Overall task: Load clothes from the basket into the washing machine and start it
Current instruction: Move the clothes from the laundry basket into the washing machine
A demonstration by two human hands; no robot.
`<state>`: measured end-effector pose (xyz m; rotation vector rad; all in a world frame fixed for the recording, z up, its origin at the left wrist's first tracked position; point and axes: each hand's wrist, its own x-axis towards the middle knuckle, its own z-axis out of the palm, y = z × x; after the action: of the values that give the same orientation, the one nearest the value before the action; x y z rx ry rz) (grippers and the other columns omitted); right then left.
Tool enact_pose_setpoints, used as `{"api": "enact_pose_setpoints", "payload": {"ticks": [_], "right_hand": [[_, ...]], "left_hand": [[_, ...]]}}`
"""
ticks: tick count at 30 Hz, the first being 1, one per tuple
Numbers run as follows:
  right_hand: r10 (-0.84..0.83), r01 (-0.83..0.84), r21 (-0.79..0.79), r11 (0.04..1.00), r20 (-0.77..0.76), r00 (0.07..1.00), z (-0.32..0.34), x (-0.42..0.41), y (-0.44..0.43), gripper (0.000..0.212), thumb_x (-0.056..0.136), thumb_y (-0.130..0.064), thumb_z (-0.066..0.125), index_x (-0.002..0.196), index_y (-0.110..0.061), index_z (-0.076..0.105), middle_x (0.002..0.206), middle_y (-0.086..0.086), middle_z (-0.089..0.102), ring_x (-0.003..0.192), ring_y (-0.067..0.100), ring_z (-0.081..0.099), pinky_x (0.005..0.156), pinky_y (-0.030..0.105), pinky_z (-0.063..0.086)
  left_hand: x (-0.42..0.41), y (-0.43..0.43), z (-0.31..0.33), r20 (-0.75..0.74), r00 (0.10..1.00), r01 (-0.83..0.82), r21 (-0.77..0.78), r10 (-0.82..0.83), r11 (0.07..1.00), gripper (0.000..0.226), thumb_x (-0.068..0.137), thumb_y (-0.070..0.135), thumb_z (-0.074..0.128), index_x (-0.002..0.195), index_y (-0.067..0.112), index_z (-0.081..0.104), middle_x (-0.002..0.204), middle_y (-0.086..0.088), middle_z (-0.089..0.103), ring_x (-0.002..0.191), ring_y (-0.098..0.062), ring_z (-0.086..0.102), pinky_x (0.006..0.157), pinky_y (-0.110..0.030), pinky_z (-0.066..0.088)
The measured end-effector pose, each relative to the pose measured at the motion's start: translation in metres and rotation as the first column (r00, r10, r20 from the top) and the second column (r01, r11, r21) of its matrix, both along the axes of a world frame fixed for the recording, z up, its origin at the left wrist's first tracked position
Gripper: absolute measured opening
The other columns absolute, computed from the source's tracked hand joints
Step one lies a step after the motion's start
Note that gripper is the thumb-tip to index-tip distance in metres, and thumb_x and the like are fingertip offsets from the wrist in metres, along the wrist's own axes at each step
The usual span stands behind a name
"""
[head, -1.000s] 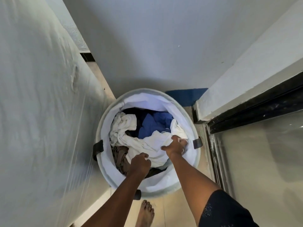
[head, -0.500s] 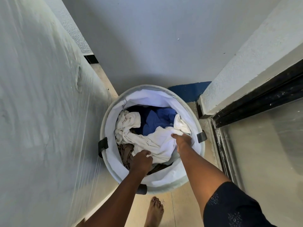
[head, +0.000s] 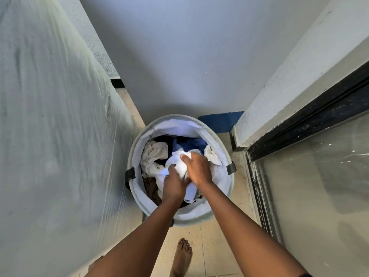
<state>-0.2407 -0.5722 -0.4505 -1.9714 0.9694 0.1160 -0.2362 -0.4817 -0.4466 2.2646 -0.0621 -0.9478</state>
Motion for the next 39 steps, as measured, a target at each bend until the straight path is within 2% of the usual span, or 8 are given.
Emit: {"api": "enact_pose_setpoints", "payload": {"ticks": [4, 7, 12, 17, 22, 26, 31, 39], "right_hand": [[-0.119, 0.071, 0.246, 0.967, 0.185, 0.976, 0.027, 0.000, -0.015, 0.033, 0.096, -0.031, 0.049, 0.089, -0.001, 0.062, 0.090, 0.015, 0.067, 0.088, 0.029, 0.061, 0.084, 0.042, 0.046], [-0.061, -0.033, 0.429, 0.903, 0.204, 0.977, 0.044, -0.003, -0.025, 0.026, 0.090, -0.040, 0.057, 0.104, -0.019, 0.058, 0.104, 0.005, 0.058, 0.102, 0.020, 0.057, 0.097, 0.039, 0.044], [0.475, -0.445, 0.403, 0.799, 0.028, 0.879, 0.086, -0.003, -0.034, 0.098, 0.074, -0.022, 0.078, 0.149, -0.032, 0.016, 0.152, -0.003, 0.020, 0.140, 0.018, 0.022, 0.115, 0.035, 0.026], [0.374, -0.394, 0.183, 0.901, 0.133, 0.918, 0.118, 0.005, -0.009, 0.058, 0.086, -0.018, 0.062, 0.139, -0.024, 0.039, 0.136, 0.000, 0.052, 0.127, 0.021, 0.047, 0.106, 0.035, 0.040], [0.258, -0.287, 0.085, 0.954, 0.252, 0.933, 0.137, 0.001, -0.006, 0.030, 0.090, -0.010, 0.055, 0.119, -0.017, 0.056, 0.114, -0.003, 0.064, 0.106, 0.014, 0.058, 0.087, 0.024, 0.043], [-0.156, 0.042, 0.294, 0.955, 0.379, 0.912, 0.163, -0.018, -0.027, 0.022, 0.086, 0.006, 0.056, 0.088, -0.016, 0.057, 0.086, 0.000, 0.064, 0.081, 0.015, 0.060, 0.066, 0.016, 0.047], [-0.366, 0.269, 0.260, 0.927, 0.472, 0.802, 0.208, -0.041, -0.057, 0.025, 0.092, 0.001, 0.050, 0.085, -0.021, 0.057, 0.086, 0.001, 0.062, 0.085, 0.020, 0.058, 0.072, 0.020, 0.047], [-0.133, 0.155, -0.001, 0.988, 0.504, 0.853, 0.316, -0.023, -0.046, 0.018, 0.094, -0.012, 0.050, 0.083, -0.024, 0.058, 0.079, -0.006, 0.062, 0.081, 0.017, 0.057, 0.068, 0.017, 0.042]], "left_hand": [[0.013, 0.007, 0.024, 0.192, 0.981, 0.033, -0.109, -0.012, 0.994, 0.025, 0.095, 0.024, 0.053, 0.112, 0.006, 0.052, 0.100, -0.012, 0.062, 0.092, -0.027, 0.057, 0.067, -0.030, 0.036], [0.030, 0.017, 0.046, 0.076, 0.983, -0.139, -0.273, 0.166, 0.952, 0.024, 0.099, 0.025, 0.045, 0.109, 0.011, 0.061, 0.100, -0.007, 0.064, 0.094, -0.020, 0.056, 0.082, -0.032, 0.041], [0.053, 0.029, 0.089, -0.251, 0.903, -0.429, -0.505, 0.347, 0.749, 0.034, 0.103, 0.021, 0.033, 0.103, 0.005, 0.064, 0.085, -0.003, 0.072, 0.082, -0.014, 0.068, 0.077, -0.024, 0.054], [0.069, 0.034, 0.133, -0.340, 0.893, -0.447, -0.586, 0.296, 0.675, 0.037, 0.103, 0.021, 0.031, 0.091, 0.007, 0.063, 0.068, 0.001, 0.073, 0.067, -0.011, 0.069, 0.062, -0.018, 0.057], [0.082, 0.037, 0.166, -0.161, 0.919, -0.388, -0.529, 0.360, 0.755, 0.036, 0.102, 0.019, 0.036, 0.083, 0.006, 0.065, 0.078, -0.004, 0.069, 0.084, -0.021, 0.061, 0.075, -0.027, 0.048], [0.101, 0.057, 0.175, 0.175, 0.903, -0.375, -0.125, 0.392, 0.919, 0.045, 0.103, 0.027, 0.030, 0.124, -0.005, 0.055, 0.127, -0.026, 0.056, 0.120, -0.037, 0.052, 0.098, -0.038, 0.039], [0.105, 0.080, 0.171, 0.082, 0.963, -0.260, 0.025, 0.257, 0.965, 0.049, 0.102, 0.034, 0.031, 0.135, 0.002, 0.048, 0.137, -0.023, 0.050, 0.125, -0.038, 0.048, 0.103, -0.040, 0.038], [0.069, 0.046, 0.250, -0.216, 0.974, 0.001, -0.274, -0.063, 0.962, 0.023, 0.096, 0.029, 0.053, 0.111, 0.016, 0.062, 0.108, -0.013, 0.062, 0.083, -0.019, 0.054, 0.067, -0.028, 0.044]]}}
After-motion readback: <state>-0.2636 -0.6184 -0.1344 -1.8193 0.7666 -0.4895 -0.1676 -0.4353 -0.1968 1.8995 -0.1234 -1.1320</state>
